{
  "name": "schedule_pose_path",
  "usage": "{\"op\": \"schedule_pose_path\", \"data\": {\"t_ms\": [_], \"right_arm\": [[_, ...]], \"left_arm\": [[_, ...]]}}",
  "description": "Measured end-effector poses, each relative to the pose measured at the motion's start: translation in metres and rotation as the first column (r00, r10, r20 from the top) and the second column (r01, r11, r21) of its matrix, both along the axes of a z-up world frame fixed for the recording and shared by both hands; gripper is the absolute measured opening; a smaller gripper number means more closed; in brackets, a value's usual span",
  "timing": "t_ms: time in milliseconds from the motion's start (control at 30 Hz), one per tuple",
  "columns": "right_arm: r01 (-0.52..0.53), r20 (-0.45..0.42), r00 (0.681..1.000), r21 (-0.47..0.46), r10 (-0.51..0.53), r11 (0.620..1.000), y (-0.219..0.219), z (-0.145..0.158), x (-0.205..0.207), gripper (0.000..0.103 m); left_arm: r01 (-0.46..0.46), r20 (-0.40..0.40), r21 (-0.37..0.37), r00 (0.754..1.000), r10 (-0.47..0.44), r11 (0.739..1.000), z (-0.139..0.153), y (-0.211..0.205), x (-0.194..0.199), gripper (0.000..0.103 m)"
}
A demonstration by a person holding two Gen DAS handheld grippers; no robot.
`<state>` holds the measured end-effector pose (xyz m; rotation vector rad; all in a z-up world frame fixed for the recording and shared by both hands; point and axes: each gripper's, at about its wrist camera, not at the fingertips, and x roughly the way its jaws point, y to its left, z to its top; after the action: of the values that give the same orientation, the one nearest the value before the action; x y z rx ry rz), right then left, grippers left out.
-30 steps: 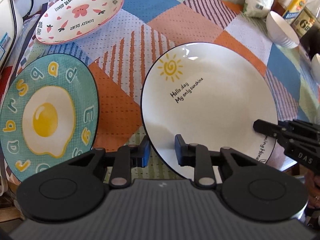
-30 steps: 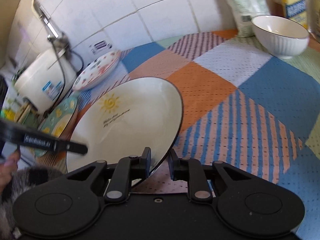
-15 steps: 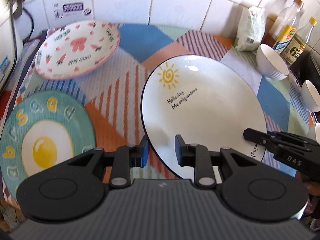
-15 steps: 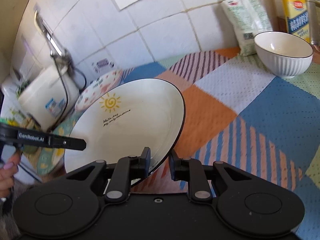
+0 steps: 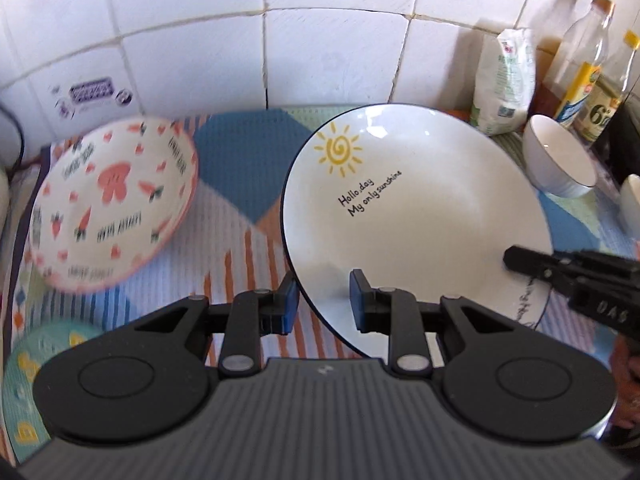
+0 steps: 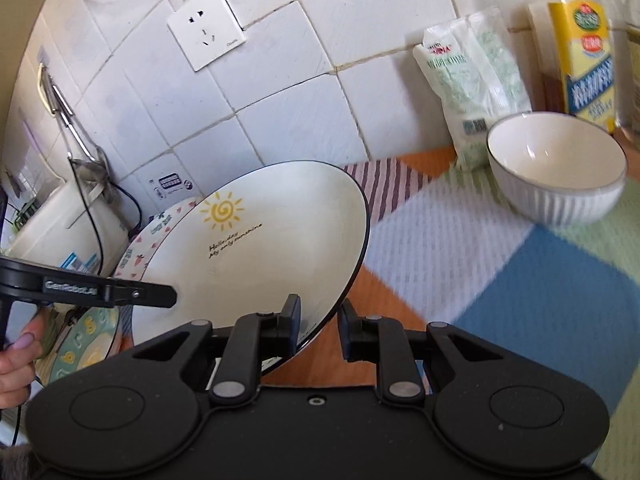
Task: Organize plates and bowls
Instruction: 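Lift the white sun plate and carry it toward the wall beside the bowl, then lower the white sun plate onto the cloth and open both grippers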
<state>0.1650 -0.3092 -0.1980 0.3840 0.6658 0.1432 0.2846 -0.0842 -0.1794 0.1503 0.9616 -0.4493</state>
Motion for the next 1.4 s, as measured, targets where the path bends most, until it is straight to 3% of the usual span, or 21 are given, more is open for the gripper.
{"op": "schedule_pose_path", "data": {"t_ms": [233, 367, 533, 700, 867, 1000, 1067, 1167, 1400], "right_arm": [[0.047, 0.019, 0.999, 0.02, -0.048, 0.999, -0.013, -0.001, 0.032, 0.024], [0.029, -0.011, 0.999, -0.07, -0.03, 0.997, -0.004, -0.006, 0.049, 0.024], [0.032, -0.036, 0.999, -0.045, -0.034, 0.998, -0.013, -0.014, 0.069, 0.025], [0.018, -0.061, 0.998, -0.084, -0.023, 0.996, -0.007, -0.018, 0.079, 0.026], [0.013, -0.09, 0.996, -0.121, -0.024, 0.993, -0.001, -0.02, 0.082, 0.029], [0.05, -0.104, 0.992, -0.212, -0.073, 0.976, 0.017, -0.016, 0.081, 0.036], [0.064, -0.098, 0.991, -0.256, -0.092, 0.965, 0.025, -0.01, 0.076, 0.041], [0.08, -0.086, 0.991, -0.268, -0.107, 0.96, 0.032, 0.001, 0.067, 0.05], [0.074, -0.031, 0.996, -0.241, -0.083, 0.968, 0.043, 0.037, 0.039, 0.054]], "left_arm": [[-0.018, -0.053, -0.027, 0.998, 0.016, 0.999, -0.019, -0.006, 0.041, 0.026], [-0.015, -0.042, -0.014, 0.999, 0.015, 1.0, -0.027, -0.011, 0.057, 0.027], [-0.02, -0.037, -0.012, 0.999, 0.019, 1.0, -0.029, -0.017, 0.077, 0.026], [-0.036, -0.072, 0.02, 0.997, 0.038, 0.999, -0.034, -0.024, 0.092, 0.027], [-0.075, -0.084, 0.033, 0.993, 0.078, 0.997, -0.028, -0.029, 0.093, 0.028], [-0.084, -0.055, 0.054, 0.995, 0.087, 0.995, -0.015, -0.035, 0.085, 0.041], [-0.078, -0.046, 0.066, 0.996, 0.082, 0.995, -0.007, -0.034, 0.08, 0.042], [-0.062, -0.02, 0.101, 0.998, 0.064, 0.993, 0.006, -0.035, 0.066, 0.044], [-0.011, -0.039, 0.135, 0.999, 0.016, 0.991, 0.036, -0.028, 0.033, 0.054]]}}
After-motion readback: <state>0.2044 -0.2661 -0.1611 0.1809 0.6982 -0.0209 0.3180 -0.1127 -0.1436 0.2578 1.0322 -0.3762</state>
